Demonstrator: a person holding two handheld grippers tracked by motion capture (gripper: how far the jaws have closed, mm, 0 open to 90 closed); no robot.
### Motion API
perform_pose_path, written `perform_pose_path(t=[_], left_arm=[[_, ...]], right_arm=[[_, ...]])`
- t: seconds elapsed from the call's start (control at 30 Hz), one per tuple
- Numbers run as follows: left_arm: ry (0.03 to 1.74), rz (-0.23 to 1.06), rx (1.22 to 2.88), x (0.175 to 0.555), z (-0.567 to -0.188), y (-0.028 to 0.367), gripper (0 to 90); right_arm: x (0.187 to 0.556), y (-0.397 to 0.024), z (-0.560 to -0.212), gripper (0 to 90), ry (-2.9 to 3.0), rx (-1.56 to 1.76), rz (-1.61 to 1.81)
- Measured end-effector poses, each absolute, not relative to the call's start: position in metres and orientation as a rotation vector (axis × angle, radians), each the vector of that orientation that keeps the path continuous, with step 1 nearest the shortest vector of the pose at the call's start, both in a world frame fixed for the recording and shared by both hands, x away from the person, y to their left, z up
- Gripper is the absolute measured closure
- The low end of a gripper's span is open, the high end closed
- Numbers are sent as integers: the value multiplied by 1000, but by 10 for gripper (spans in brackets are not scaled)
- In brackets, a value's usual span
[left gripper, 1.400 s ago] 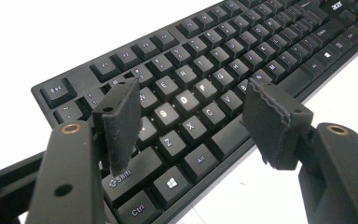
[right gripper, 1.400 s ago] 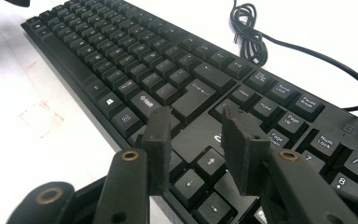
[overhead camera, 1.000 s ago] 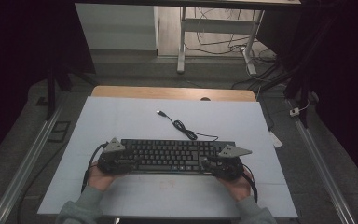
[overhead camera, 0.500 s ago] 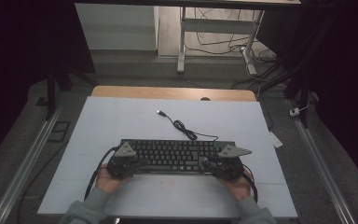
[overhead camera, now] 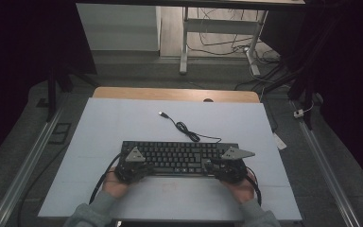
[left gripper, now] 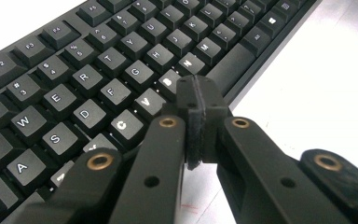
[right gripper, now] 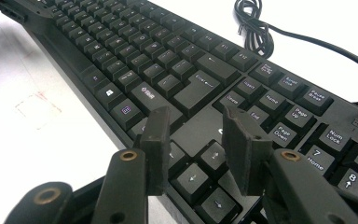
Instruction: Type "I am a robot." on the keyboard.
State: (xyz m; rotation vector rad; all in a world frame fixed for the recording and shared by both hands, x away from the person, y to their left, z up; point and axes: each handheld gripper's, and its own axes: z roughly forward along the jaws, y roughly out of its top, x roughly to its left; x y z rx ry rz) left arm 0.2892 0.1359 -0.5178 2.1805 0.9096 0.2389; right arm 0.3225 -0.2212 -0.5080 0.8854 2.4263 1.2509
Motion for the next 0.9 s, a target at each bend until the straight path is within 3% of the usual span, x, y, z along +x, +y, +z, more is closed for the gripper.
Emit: perform_pose_path(t=[0.9], left_arm=[[928, 248, 2209, 291, -525, 131, 885]], right_arm=[[322, -222, -508, 622, 2425, 885, 1247]])
